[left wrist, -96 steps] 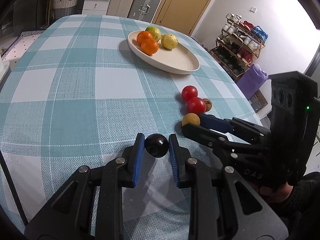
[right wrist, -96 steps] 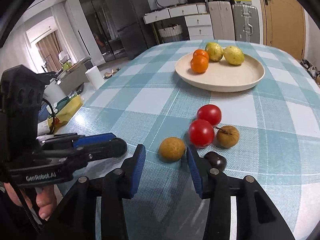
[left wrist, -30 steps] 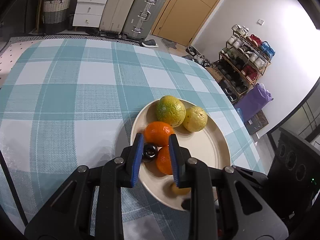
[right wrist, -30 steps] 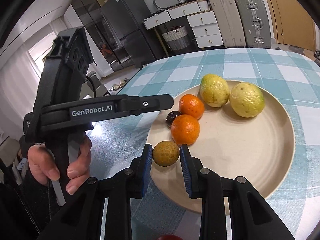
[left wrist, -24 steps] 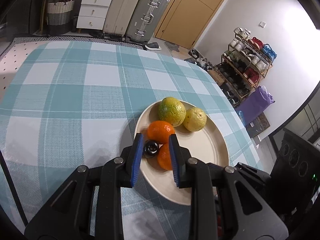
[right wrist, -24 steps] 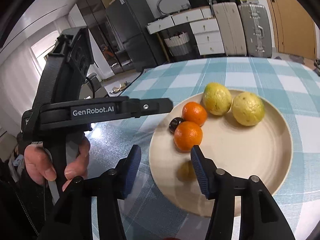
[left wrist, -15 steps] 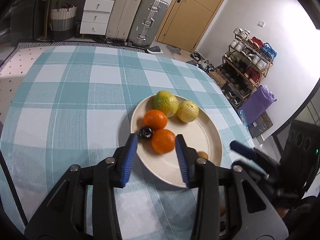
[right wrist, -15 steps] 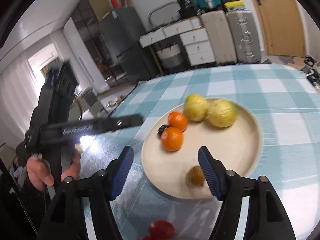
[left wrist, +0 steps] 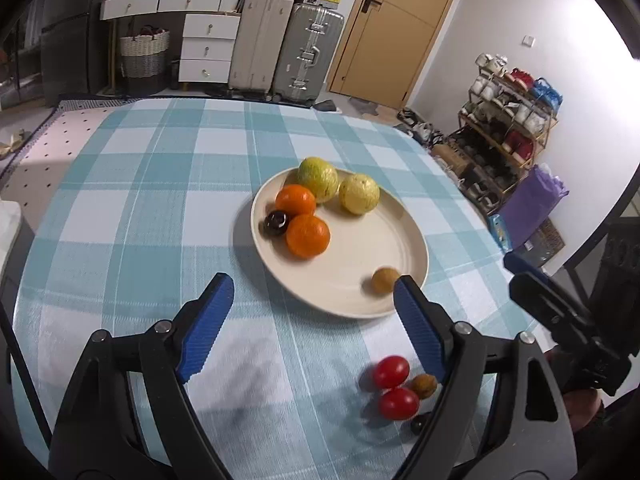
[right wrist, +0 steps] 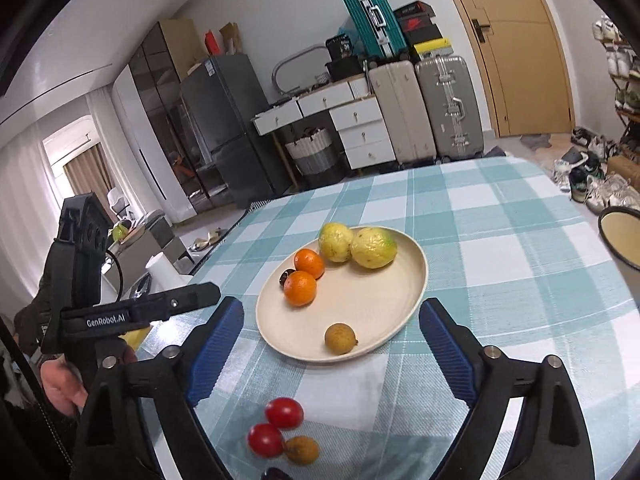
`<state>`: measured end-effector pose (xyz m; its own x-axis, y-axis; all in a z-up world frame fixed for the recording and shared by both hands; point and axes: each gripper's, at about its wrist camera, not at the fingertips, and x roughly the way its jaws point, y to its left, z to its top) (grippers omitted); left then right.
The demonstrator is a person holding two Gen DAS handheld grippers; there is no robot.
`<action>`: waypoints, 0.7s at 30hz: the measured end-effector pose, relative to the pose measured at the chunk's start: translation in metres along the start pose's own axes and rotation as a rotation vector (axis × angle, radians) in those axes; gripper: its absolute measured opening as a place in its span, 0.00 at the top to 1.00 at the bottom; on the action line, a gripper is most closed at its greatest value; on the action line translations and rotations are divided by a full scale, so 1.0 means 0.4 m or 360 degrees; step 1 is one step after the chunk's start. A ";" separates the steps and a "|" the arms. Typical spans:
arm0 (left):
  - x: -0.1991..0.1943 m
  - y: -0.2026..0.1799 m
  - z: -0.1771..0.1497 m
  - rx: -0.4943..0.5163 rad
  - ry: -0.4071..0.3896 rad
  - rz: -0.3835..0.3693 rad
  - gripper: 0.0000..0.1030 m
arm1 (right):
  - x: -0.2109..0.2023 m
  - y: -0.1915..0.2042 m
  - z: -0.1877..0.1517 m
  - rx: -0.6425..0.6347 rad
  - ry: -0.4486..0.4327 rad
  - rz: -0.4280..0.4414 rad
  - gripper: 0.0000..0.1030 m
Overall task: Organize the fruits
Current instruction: 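Withdraw both tools from the plate toward the remaining fruits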
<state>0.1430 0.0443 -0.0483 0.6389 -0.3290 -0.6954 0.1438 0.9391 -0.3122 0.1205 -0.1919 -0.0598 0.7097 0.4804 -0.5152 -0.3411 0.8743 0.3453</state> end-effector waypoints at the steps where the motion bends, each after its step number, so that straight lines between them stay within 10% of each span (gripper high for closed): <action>1: -0.005 -0.004 -0.006 -0.0003 0.0002 0.0009 0.20 | -0.007 0.002 -0.002 -0.0004 -0.0005 -0.0008 0.08; 21: -0.097 -0.051 -0.092 -0.0023 -0.0032 0.0022 0.02 | -0.109 0.052 -0.054 -0.0060 -0.0051 -0.0025 0.01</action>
<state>0.0873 0.0344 -0.0389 0.6559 -0.3136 -0.6866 0.1238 0.9420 -0.3120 0.0690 -0.1929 -0.0471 0.7345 0.4647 -0.4946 -0.3522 0.8840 0.3075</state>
